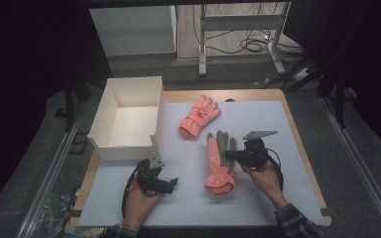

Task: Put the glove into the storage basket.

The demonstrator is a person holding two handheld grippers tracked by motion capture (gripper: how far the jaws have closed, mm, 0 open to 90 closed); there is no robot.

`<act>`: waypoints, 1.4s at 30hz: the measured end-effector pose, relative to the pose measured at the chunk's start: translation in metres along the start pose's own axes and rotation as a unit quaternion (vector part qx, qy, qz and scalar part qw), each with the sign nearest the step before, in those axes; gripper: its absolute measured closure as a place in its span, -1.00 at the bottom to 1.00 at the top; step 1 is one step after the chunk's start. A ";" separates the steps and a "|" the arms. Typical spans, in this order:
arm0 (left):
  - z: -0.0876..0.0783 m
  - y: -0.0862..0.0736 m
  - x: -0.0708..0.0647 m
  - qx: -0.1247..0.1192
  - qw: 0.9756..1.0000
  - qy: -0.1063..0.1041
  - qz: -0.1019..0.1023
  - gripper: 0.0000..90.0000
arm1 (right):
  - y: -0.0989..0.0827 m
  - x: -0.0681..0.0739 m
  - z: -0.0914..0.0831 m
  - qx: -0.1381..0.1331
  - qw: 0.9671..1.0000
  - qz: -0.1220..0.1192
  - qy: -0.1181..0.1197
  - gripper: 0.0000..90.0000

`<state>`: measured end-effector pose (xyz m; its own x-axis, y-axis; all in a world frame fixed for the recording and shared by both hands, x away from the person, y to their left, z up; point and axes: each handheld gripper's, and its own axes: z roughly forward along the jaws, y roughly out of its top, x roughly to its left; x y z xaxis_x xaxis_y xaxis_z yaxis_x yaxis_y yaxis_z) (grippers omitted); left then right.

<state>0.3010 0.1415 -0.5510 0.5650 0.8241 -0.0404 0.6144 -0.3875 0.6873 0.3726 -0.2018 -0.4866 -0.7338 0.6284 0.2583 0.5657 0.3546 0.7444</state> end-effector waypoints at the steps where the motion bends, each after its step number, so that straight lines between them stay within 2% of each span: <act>1: 0.000 0.000 0.000 0.000 1.000 0.000 0.000 -1.00 | -0.002 -0.002 0.004 0.004 1.000 0.001 0.001 0.97; 7: 0.000 0.000 0.000 0.000 1.000 0.000 0.000 -1.00 | -0.008 -0.009 0.016 0.015 1.000 -0.006 -0.002 0.92; 9: 0.000 0.000 0.000 0.000 1.000 0.000 0.000 -1.00 | -0.008 -0.010 0.016 0.016 1.000 -0.015 -0.008 0.79; 11: 0.000 0.000 0.000 0.000 1.000 0.000 0.000 -1.00 | -0.008 -0.010 0.015 0.014 1.000 -0.019 -0.011 0.75; 12: 0.000 0.000 0.000 0.000 1.000 0.000 0.000 -1.00 | -0.006 -0.011 0.012 0.008 0.999 -0.028 -0.019 0.67; 16: 0.000 0.000 0.000 0.000 1.000 0.000 0.000 -1.00 | 0.000 -0.012 0.009 0.007 0.999 -0.038 -0.035 0.49; 22: 0.000 0.000 0.000 0.000 1.000 0.000 0.000 -1.00 | 0.013 -0.015 0.011 -0.001 0.998 -0.041 -0.050 0.30; 26: 0.000 0.000 0.000 0.000 1.000 0.000 0.000 -1.00 | 0.028 -0.017 0.014 -0.009 0.997 -0.041 -0.064 0.16; 33: 0.000 0.000 0.000 0.000 1.000 0.000 -0.002 -1.00 | 0.049 -0.025 0.025 -0.026 0.997 -0.029 -0.066 0.08; 37: 0.000 0.000 0.000 0.000 1.000 -0.001 -0.002 -1.00 | 0.060 -0.030 0.035 -0.023 0.997 -0.023 -0.071 0.05; 42: 0.000 0.000 0.000 0.000 1.000 -0.001 -0.002 -1.00 | 0.070 -0.035 0.047 -0.014 0.996 -0.034 -0.079 0.11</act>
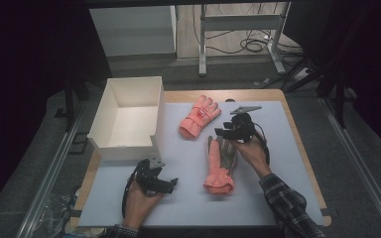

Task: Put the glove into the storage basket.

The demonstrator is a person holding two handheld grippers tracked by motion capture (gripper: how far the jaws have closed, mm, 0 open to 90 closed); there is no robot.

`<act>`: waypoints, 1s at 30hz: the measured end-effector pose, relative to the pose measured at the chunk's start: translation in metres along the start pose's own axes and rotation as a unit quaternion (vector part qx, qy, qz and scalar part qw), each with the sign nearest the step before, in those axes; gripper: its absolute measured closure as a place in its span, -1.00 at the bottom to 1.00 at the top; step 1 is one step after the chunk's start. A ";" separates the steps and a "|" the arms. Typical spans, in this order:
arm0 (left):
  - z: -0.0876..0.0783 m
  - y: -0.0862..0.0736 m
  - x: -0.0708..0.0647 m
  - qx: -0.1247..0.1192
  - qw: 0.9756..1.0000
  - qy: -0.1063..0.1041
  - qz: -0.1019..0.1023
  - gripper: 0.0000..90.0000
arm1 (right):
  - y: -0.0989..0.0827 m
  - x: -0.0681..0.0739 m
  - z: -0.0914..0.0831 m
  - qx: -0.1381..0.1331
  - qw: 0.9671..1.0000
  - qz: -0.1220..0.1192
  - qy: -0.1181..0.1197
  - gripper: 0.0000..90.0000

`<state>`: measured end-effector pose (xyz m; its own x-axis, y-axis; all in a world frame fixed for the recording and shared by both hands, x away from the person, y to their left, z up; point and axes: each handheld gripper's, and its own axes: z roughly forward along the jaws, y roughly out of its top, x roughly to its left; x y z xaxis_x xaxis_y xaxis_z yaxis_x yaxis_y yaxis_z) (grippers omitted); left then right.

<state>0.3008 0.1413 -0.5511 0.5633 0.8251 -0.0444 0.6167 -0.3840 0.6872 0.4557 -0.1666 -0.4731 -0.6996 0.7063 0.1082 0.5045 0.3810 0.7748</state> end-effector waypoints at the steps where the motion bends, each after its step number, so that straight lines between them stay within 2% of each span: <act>1: 0.000 0.000 0.000 0.000 1.000 0.000 0.000 -1.00 | 0.002 -0.001 0.002 0.002 1.000 -0.001 0.001 0.14; 5: 0.000 0.000 0.000 0.001 1.000 0.000 0.001 -1.00 | 0.014 -0.004 0.016 0.006 1.000 -0.012 -0.001 0.27; 16: 0.000 0.000 0.000 -0.001 1.000 0.000 0.000 -1.00 | 0.038 -0.008 0.047 0.015 1.000 -0.023 -0.003 0.55; 17: 0.000 0.000 0.000 0.000 1.000 0.000 0.000 -1.00 | 0.042 -0.009 0.055 0.022 0.999 -0.023 -0.003 0.64; 18: 0.000 0.000 0.000 0.000 1.000 0.000 0.000 -1.00 | 0.042 -0.009 0.055 0.022 0.999 -0.023 -0.003 0.64; 19: 0.000 0.000 0.000 0.000 1.000 0.000 0.000 -1.00 | 0.046 -0.009 0.062 0.027 0.999 -0.023 -0.007 0.70; 24: 0.000 0.000 0.000 -0.001 1.000 0.000 0.000 -1.00 | 0.053 -0.009 0.075 0.031 0.999 -0.027 -0.009 0.70; 27: 0.000 0.000 0.000 -0.001 1.000 -0.001 -0.001 -1.00 | 0.059 -0.009 0.088 0.032 0.999 -0.028 -0.010 0.54; 30: 0.000 0.000 0.000 -0.001 1.000 -0.001 -0.001 -1.00 | 0.061 -0.010 0.094 0.035 0.999 -0.030 -0.012 0.50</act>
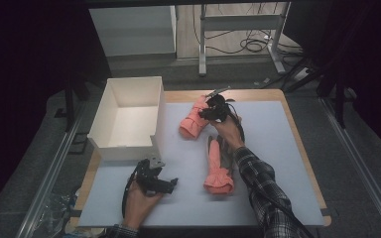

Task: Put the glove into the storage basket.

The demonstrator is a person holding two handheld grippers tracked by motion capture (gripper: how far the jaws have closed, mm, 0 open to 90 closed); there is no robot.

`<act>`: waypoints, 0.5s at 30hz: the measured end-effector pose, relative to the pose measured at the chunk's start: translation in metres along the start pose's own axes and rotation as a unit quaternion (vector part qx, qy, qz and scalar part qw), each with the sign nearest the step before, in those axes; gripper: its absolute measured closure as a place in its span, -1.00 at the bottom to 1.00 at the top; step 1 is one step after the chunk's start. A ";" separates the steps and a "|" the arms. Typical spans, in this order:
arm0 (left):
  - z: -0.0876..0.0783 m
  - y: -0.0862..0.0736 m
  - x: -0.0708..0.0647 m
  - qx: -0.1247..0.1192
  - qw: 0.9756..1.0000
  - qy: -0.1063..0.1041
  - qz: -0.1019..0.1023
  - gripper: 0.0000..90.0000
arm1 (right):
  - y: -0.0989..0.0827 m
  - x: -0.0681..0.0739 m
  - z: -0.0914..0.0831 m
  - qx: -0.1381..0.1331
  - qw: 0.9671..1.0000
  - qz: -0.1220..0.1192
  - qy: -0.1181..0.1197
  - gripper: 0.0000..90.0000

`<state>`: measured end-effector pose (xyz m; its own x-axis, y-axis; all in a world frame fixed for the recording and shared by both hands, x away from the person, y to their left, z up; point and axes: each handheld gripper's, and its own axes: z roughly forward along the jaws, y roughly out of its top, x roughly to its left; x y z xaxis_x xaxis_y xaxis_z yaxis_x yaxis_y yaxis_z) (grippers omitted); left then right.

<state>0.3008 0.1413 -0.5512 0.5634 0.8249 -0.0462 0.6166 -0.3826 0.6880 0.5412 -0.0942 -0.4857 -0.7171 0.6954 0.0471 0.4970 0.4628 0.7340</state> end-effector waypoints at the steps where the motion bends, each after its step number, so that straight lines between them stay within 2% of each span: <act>1: 0.000 0.000 0.000 0.000 1.000 0.000 0.001 -1.00 | 0.002 -0.001 0.007 0.004 1.000 -0.001 -0.001 0.48; 3: 0.000 0.000 0.000 0.000 1.000 0.000 0.000 -1.00 | 0.003 -0.001 0.009 0.008 1.000 -0.001 -0.003 0.46; 4: 0.000 0.000 0.000 0.000 1.000 0.000 0.000 -1.00 | 0.004 0.000 0.017 0.017 1.000 -0.012 -0.012 0.46; 7: 0.000 0.000 0.000 0.000 1.000 0.000 0.000 -1.00 | 0.003 0.000 0.022 0.025 0.999 -0.016 -0.013 0.49; 8: 0.000 0.000 0.000 0.000 1.000 0.000 0.000 -1.00 | 0.001 -0.002 0.029 0.035 0.999 -0.021 -0.015 0.56; 13: 0.000 0.000 0.000 0.000 1.000 0.000 0.000 -1.00 | -0.004 -0.007 0.033 0.040 0.999 0.012 0.005 0.90; 15: 0.000 0.000 0.000 0.000 1.000 0.000 0.000 -1.00 | -0.003 -0.006 0.032 0.045 0.999 0.009 0.002 0.98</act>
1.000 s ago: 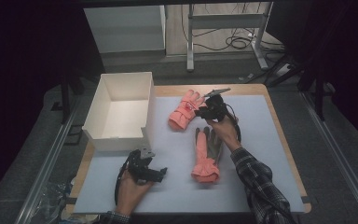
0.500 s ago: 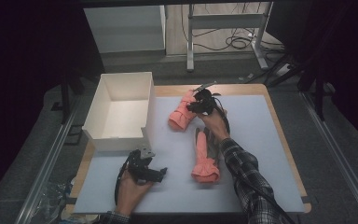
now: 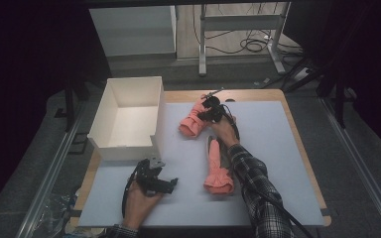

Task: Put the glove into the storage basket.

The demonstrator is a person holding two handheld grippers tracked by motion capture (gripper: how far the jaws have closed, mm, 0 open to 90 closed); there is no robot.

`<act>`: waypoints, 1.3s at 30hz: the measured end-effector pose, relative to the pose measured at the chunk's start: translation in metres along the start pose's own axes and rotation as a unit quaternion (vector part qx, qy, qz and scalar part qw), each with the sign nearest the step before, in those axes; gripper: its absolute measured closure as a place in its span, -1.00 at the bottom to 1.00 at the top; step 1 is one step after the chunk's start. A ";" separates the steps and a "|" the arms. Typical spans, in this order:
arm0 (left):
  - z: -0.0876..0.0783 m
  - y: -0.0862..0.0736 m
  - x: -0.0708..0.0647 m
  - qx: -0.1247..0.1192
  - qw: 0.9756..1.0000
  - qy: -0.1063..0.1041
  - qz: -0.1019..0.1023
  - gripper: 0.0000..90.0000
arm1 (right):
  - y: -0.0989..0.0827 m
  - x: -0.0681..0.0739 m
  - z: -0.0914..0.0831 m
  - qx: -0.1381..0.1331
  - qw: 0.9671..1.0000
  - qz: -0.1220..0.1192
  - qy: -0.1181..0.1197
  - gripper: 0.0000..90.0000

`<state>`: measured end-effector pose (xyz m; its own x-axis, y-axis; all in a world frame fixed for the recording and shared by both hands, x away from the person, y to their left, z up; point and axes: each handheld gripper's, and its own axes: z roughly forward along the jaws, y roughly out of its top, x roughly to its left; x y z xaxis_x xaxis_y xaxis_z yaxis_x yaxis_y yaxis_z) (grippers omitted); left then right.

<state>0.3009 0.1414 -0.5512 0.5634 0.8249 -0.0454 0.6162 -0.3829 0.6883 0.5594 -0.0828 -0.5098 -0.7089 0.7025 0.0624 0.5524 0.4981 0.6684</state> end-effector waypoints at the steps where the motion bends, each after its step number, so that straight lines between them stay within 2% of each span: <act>1: 0.000 0.000 0.000 0.000 1.000 0.000 0.000 -1.00 | 0.000 0.000 0.000 0.000 1.000 0.000 0.000 0.98; 4: 0.000 0.000 0.000 0.000 1.000 0.000 0.000 -1.00 | 0.003 0.003 -0.006 0.003 1.000 -0.008 -0.009 0.99; 10: 0.000 0.000 0.000 0.000 1.000 0.000 0.000 -1.00 | 0.009 0.004 -0.024 -0.006 1.000 -0.016 -0.010 0.99; 19: 0.000 0.000 0.000 0.001 1.000 0.000 0.000 -1.00 | 0.011 0.010 -0.048 -0.024 0.999 -0.029 -0.002 0.99; 21: 0.000 0.000 0.000 0.001 1.000 0.000 0.000 -1.00 | 0.014 0.012 -0.060 -0.031 0.999 -0.033 0.002 0.99; 25: 0.000 0.000 0.000 0.001 1.000 0.000 0.000 -1.00 | 0.016 0.015 -0.071 -0.039 0.998 -0.038 0.005 0.99; 26: 0.000 0.000 0.000 0.001 1.000 0.000 0.000 -1.00 | 0.017 0.017 -0.078 -0.043 0.998 -0.038 0.013 0.99; 32: 0.000 0.000 0.000 0.001 1.000 0.000 0.001 -1.00 | 0.016 0.023 -0.095 -0.049 0.997 -0.048 0.021 0.99; 35: 0.000 0.000 0.000 0.001 1.000 0.000 0.001 -1.00 | 0.015 0.029 -0.111 -0.056 0.996 -0.057 0.031 0.99; 37: 0.000 0.000 0.000 0.001 1.000 0.000 0.001 -1.00 | 0.014 0.030 -0.114 -0.059 0.996 -0.058 0.032 0.99; 39: 0.000 0.000 0.000 0.001 1.000 0.000 0.001 -1.00 | 0.012 0.035 -0.127 -0.063 0.995 -0.067 0.040 0.99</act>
<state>0.3010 0.1415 -0.5512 0.5644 0.8243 -0.0443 0.6158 -0.3847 0.6876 0.4856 -0.1165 -0.4052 -0.8077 0.5891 0.0225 0.3952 0.5127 0.7622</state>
